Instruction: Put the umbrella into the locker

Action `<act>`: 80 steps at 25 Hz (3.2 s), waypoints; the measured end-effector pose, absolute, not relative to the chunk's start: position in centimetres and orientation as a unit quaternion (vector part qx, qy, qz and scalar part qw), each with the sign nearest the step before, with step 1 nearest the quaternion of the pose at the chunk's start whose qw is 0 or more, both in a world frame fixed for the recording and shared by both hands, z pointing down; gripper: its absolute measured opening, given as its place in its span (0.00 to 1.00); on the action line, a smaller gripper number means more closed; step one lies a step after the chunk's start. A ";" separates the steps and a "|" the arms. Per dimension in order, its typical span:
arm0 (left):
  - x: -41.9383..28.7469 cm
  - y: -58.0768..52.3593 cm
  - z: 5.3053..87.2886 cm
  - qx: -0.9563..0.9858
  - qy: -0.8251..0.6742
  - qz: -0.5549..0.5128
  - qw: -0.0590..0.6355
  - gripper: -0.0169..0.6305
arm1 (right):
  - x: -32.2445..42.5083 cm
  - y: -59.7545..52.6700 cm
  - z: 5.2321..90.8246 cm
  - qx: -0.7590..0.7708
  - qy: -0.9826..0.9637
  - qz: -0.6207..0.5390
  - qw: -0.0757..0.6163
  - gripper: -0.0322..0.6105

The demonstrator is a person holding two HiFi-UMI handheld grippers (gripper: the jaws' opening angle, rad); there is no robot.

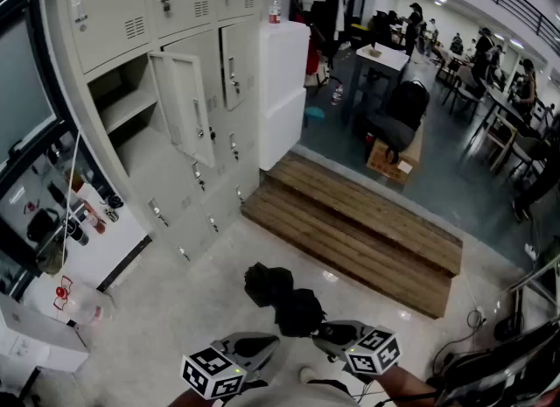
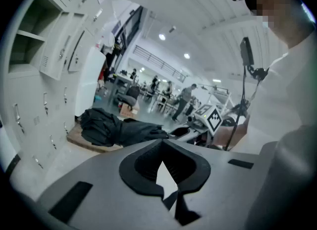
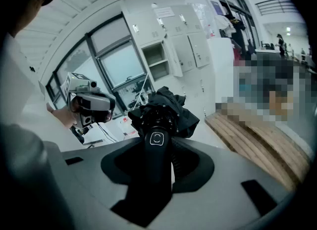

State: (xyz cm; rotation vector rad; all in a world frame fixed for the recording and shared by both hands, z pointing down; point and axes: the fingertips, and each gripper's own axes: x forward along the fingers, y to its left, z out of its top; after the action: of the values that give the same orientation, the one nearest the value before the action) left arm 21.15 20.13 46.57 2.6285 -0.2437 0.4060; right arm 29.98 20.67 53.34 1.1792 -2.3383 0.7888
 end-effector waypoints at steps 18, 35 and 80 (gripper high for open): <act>20.4 25.1 49.3 0.906 -0.284 0.152 0.274 0.04 | 31.6 16.1 53.1 0.331 -0.887 0.220 0.236 0.30; 3.5 7.9 45.8 0.932 -0.251 0.149 0.216 0.04 | 14.5 -6.5 48.0 0.406 -0.878 0.146 0.205 0.30; -12.0 -29.0 42.0 0.854 -0.452 0.089 0.240 0.04 | -7.3 -65.0 50.5 0.410 -0.875 0.099 0.237 0.30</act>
State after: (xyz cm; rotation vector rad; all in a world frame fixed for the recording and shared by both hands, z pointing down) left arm -12.00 -29.03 42.05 2.3375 -1.2381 0.2440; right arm -7.27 -64.96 50.45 1.1240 -2.3979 0.2718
